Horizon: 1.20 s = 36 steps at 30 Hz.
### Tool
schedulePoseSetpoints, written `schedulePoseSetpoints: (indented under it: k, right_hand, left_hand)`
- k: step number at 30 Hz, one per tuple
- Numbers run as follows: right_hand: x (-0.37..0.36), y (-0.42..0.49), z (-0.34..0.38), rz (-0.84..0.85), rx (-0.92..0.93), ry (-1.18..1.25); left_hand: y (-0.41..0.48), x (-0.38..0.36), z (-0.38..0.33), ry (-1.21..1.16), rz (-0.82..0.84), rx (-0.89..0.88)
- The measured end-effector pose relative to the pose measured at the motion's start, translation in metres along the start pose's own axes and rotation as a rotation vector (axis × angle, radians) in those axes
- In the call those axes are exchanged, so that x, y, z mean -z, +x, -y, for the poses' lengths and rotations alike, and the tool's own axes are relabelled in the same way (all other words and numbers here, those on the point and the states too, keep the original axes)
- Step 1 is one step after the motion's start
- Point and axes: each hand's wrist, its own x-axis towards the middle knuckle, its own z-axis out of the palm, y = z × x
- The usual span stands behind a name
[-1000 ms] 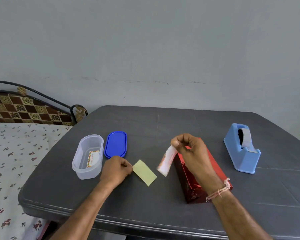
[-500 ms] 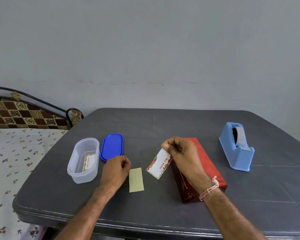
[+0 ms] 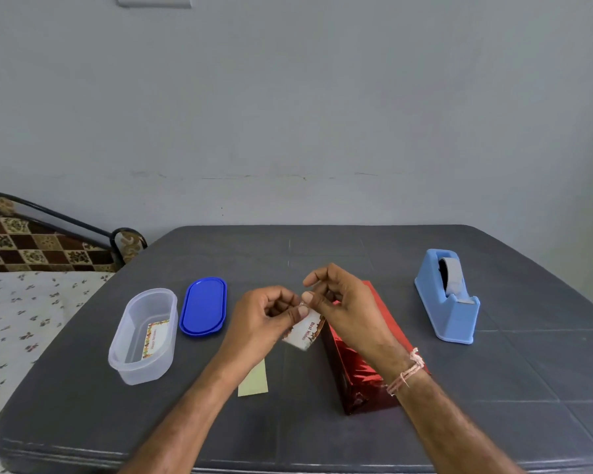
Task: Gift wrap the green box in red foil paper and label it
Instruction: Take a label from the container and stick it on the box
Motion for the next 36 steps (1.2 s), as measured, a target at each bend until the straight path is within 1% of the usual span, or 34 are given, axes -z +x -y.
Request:
schedulePoseSetpoints:
  k: [2,3,4,5,7,9,12,14,17,19,20,23,27,29,33,36]
  right_hand:
    - [0.001,-0.005,-0.001,-0.168,-0.027,0.004]
    - [0.002,-0.009,-0.002,-0.266,-0.058,0.036]
    - [0.000,-0.016,-0.004,-0.323,-0.101,0.101]
    - [-0.002,-0.022,-0.007,-0.326,-0.148,0.193]
    - [-0.009,-0.034,-0.013,-0.258,-0.255,0.361]
    - [-0.011,-0.041,-0.013,-0.209,-0.361,0.500]
    - [-0.001,-0.041,-0.010,-0.272,-0.420,0.622]
    - [0.010,-0.038,-0.010,-0.333,-0.401,0.556]
    - [0.032,-0.029,-0.022,-0.380,-0.346,0.220]
    - [0.047,-0.023,-0.033,-0.357,-0.401,0.007]
    - [0.054,-0.021,-0.038,-0.332,-0.437,-0.032]
    - [0.057,-0.027,-0.042,-0.239,-0.492,0.074]
    - [0.054,-0.036,-0.044,-0.203,-0.473,0.132]
    - [0.052,-0.034,-0.044,-0.198,-0.470,0.141]
    - [0.051,-0.023,-0.042,-0.267,-0.412,0.022]
    - [0.055,-0.017,-0.043,-0.315,-0.376,-0.023]
  left_hand:
    - [0.001,-0.005,0.000,-0.079,-0.096,0.007]
    - [0.002,-0.009,-0.001,-0.143,-0.153,0.018]
    - [0.002,-0.013,-0.001,-0.218,-0.211,0.043]
    - [0.003,-0.019,-0.002,-0.305,-0.264,0.084]
    - [0.006,-0.030,-0.005,-0.490,-0.345,0.194]
    - [0.010,-0.041,-0.008,-0.637,-0.385,0.290]
    - [0.013,-0.058,-0.010,-0.677,-0.418,0.323]
    - [0.013,-0.067,-0.009,-0.664,-0.430,0.294]
    - [0.012,-0.082,-0.006,-0.622,-0.431,0.271]
    - [0.013,-0.090,-0.002,-0.606,-0.415,0.310]
    - [0.013,-0.094,0.001,-0.600,-0.403,0.336]
    - [0.009,-0.096,0.008,-0.594,-0.403,0.392]
    - [0.006,-0.090,0.022,-0.553,-0.398,0.385]
    - [0.006,-0.084,0.025,-0.487,-0.410,0.328]
    - [0.009,-0.080,0.021,-0.324,-0.412,0.163]
    - [0.013,-0.077,0.018,-0.293,-0.387,0.132]
